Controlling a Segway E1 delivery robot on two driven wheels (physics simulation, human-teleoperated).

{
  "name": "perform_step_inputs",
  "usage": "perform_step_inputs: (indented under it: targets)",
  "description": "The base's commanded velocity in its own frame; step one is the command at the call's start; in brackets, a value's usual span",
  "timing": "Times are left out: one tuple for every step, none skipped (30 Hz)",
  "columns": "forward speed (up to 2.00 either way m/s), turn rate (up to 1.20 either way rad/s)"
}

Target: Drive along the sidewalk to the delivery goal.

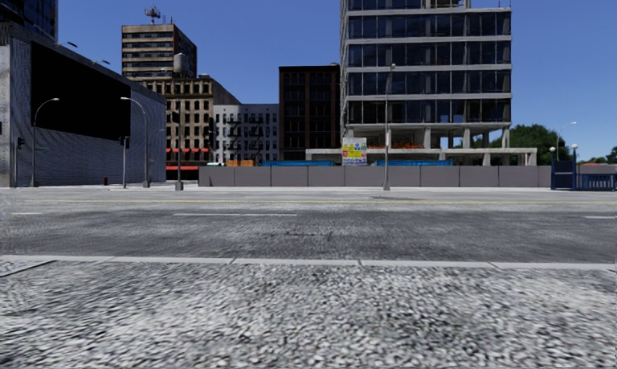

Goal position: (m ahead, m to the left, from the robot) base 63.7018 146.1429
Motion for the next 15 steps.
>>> perform_step_inputs:
  targets:
    - [1.09, 0.6]
    - [1.13, 0.6]
    - [1.16, 0.6]
    - [1.16, 0.6]
    - [1.17, 0.6]
    - [1.22, 0.6]
    - [1.27, 0.6]
    - [1.27, 0.6]
    - [1.36, 0.62]
    - [1.48, 0.66]
    - [1.52, 0.67]
    - [1.52, 0.67]
    - [1.53, 0.68]
    - [1.54, 0.68]
    - [1.56, 0.68]
